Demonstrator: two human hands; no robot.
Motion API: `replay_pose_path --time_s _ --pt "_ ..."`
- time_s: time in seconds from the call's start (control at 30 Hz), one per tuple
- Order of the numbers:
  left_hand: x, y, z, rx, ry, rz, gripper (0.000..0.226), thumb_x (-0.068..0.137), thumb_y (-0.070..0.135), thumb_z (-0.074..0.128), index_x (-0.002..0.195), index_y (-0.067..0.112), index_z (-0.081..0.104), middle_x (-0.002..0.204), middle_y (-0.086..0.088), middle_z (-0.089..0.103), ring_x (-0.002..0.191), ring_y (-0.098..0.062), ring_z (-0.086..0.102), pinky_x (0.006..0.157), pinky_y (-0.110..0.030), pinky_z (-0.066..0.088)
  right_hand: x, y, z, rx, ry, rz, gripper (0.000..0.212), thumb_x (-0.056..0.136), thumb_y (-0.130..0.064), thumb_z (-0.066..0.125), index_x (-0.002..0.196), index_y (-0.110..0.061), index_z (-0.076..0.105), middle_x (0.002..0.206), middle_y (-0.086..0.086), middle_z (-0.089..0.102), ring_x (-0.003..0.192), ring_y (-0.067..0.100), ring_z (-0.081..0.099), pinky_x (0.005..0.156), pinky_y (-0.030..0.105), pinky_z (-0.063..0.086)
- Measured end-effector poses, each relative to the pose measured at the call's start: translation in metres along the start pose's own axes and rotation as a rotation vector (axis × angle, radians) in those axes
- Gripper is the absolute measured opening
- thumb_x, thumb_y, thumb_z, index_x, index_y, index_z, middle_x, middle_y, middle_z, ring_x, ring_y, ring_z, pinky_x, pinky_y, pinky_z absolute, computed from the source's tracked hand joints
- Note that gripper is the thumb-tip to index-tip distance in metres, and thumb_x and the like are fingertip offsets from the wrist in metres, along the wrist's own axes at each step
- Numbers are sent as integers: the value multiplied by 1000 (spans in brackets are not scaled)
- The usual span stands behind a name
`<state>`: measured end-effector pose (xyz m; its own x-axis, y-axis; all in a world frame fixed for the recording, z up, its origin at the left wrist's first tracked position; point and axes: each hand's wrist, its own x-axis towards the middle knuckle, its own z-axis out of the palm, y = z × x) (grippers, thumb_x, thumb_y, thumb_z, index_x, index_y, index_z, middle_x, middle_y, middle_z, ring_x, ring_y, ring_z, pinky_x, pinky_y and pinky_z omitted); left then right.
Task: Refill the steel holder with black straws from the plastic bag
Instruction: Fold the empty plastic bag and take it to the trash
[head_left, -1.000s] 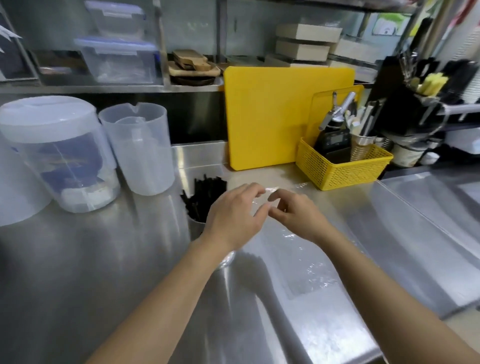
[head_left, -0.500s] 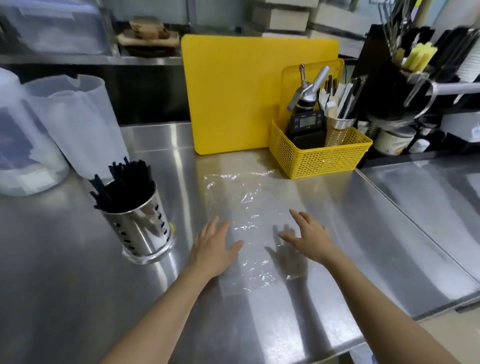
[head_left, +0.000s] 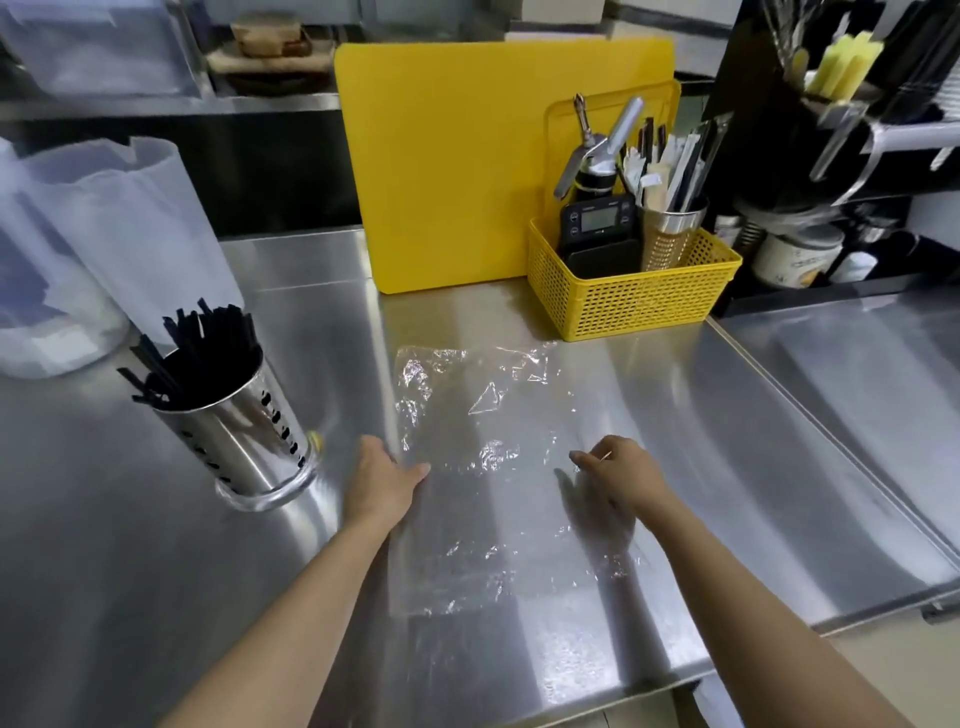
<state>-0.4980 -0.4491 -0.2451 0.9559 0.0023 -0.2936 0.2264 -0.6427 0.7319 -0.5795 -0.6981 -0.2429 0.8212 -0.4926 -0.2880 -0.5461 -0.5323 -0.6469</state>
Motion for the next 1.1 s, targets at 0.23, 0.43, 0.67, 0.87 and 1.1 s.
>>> replay_pose_path --time_s 0.23,0.43,0.67,0.87,1.1 --pt "0 -8 -1 -63 -76 -82 25 78 6 68 63 13 49 66 -8 55 58 -21 50 59 -24 41 -5 18 -12 232 -139 88 35 78 -38 69 78 -3 64 55 0 56 55 16 51 56 27 39" --pt "-5 -1 2 -185 -117 -20 25 94 11 48 68 13 47 77 -6 60 55 -6 52 51 -20 36 -4 18 -12 331 -142 128 30 74 -25 75 89 -6 58 73 7 56 65 19 51 56 27 39" --pt "-4 -5 -7 -303 -159 27 22 97 12 40 83 20 55 84 -5 66 61 -15 61 60 -26 49 1 20 -5 330 -2 121 37 69 -19 79 96 -5 57 84 4 57 81 22 54 63 27 39" --pt "-2 -11 -16 -402 -166 15 25 95 13 45 79 28 58 92 -8 65 93 -32 61 95 -57 45 -3 19 -10 495 -129 91 15 75 5 63 66 -6 63 67 10 62 63 16 54 58 24 41" --pt "8 -18 -25 -453 -174 2 28 94 16 48 77 34 62 97 -6 66 100 -35 62 93 -59 46 -5 10 -5 819 -177 164 35 77 7 64 107 -2 51 76 17 65 51 20 64 39 21 47"
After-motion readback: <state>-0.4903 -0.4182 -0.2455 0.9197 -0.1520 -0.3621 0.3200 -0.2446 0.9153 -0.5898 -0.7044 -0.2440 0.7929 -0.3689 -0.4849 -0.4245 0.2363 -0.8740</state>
